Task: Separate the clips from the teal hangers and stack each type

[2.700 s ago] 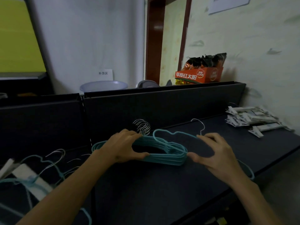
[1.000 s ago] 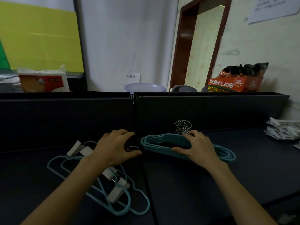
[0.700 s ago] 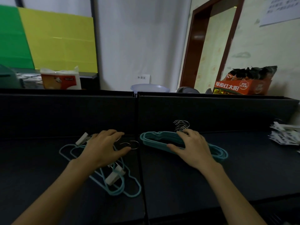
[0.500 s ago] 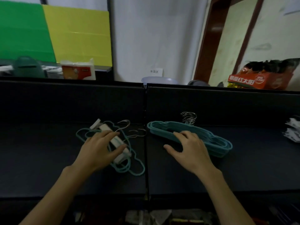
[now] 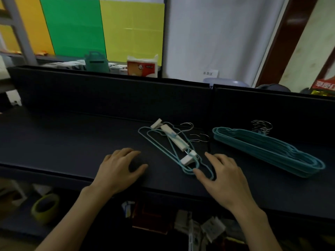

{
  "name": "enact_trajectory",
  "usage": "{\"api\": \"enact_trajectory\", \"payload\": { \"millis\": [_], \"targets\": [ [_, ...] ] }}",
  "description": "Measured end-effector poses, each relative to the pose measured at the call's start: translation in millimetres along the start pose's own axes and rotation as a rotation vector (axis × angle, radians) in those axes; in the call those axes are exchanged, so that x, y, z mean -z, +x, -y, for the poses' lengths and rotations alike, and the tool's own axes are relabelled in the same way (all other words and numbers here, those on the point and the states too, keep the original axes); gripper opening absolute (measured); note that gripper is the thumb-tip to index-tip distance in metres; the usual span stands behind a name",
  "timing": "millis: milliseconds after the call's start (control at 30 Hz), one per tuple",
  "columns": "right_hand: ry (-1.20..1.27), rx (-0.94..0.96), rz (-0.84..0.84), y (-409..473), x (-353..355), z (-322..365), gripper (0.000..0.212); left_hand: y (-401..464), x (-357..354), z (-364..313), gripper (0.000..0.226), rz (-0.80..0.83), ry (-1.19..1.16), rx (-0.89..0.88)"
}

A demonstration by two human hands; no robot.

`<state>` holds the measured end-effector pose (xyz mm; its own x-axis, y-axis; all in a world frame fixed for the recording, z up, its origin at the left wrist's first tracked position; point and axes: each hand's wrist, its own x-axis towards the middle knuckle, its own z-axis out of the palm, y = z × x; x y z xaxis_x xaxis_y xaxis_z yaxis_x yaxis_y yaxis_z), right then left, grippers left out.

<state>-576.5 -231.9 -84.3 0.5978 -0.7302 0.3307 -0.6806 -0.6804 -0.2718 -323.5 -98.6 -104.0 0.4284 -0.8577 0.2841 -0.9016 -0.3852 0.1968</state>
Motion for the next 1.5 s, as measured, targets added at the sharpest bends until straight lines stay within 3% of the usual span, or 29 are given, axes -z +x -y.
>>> {"api": "enact_trajectory", "payload": {
  "millis": [300, 467, 733, 1000, 1500],
  "targets": [
    [-0.094, -0.062, -0.114, 49.0, -34.6, 102.0, 0.069, 44.8, 12.6, 109.7, 0.069, 0.015, 0.0, -0.125],
    [-0.131, -0.127, -0.055, 50.7, -64.5, 139.0, 0.072, 69.7, 8.0, 149.9, 0.062, 0.095, -0.024, -0.192],
    [-0.232, -0.261, -0.077, 61.8, -64.7, 132.1, 0.071, 103.9, -4.2, 149.8, 0.061, 0.123, -0.102, -0.321],
    [-0.255, -0.35, 0.041, 99.1, -71.3, 112.9, 0.084, 141.4, 2.9, 146.0, 0.062, 0.123, -0.095, -0.372],
    [-0.108, -0.242, -0.084, 93.2, -51.1, 93.4, 0.076, 174.7, -4.4, 116.1, 0.062, 0.145, -0.119, -0.459]
  ]
}}
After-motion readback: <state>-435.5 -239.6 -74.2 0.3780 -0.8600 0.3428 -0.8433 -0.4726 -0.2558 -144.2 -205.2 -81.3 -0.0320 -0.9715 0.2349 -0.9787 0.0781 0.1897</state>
